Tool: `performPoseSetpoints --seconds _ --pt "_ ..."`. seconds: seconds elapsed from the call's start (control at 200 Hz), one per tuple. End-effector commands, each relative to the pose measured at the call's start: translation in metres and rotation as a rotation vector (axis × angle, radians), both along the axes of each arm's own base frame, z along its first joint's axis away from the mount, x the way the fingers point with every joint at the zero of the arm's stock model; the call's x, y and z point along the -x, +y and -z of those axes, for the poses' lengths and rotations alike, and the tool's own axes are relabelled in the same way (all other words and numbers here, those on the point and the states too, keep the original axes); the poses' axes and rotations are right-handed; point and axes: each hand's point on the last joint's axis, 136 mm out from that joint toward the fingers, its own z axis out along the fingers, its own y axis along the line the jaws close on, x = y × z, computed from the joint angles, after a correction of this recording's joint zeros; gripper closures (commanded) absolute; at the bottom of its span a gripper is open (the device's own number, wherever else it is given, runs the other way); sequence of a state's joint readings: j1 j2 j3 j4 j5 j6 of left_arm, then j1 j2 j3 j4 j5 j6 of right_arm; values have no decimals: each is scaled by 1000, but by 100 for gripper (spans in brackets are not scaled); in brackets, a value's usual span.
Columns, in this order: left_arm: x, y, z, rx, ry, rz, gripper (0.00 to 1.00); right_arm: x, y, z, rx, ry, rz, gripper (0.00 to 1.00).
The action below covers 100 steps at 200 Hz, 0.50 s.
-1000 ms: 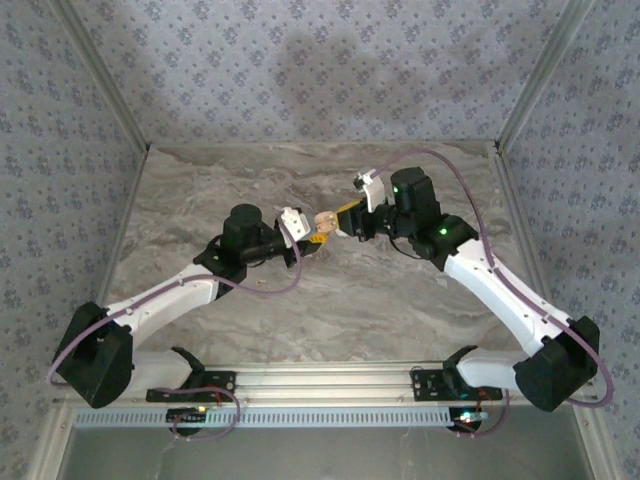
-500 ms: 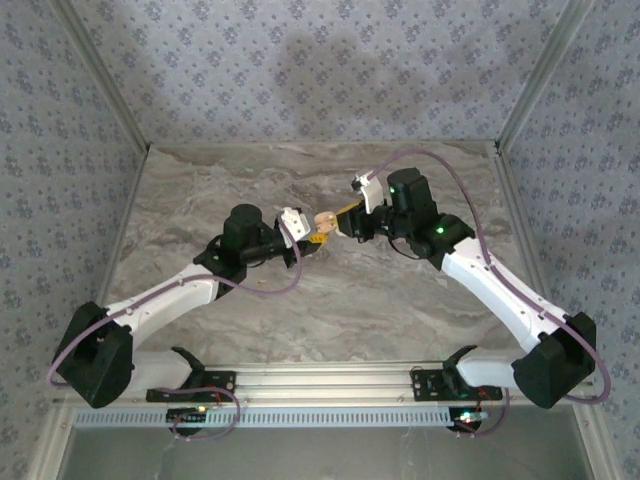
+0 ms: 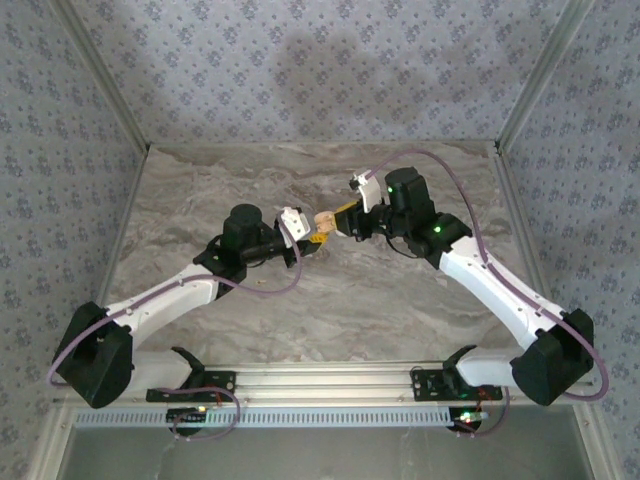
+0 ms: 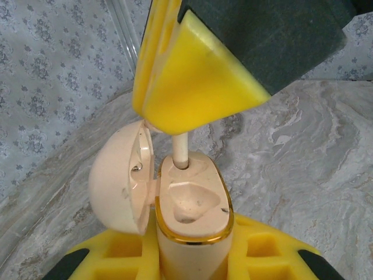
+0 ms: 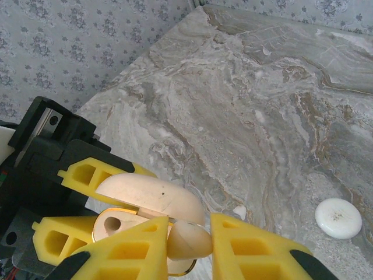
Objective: Insert wireless bluetooth earbuds into charging case
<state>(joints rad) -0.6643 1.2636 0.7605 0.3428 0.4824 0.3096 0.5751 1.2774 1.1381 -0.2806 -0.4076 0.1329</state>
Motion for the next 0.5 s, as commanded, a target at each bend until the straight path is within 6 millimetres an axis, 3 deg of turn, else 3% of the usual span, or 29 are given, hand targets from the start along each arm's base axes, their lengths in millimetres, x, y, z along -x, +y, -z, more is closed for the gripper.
performPoseSetpoints --seconds 0.0,0.34,0.495 --pt "5 -4 -36 72 -70 20 83 1 2 -4 18 -23 -9 77" --pt "4 -3 -42 89 -77 17 83 3 4 14 58 3 -11 75" --pt "4 -3 -42 88 -77 15 83 5 4 9 42 5 -12 70"
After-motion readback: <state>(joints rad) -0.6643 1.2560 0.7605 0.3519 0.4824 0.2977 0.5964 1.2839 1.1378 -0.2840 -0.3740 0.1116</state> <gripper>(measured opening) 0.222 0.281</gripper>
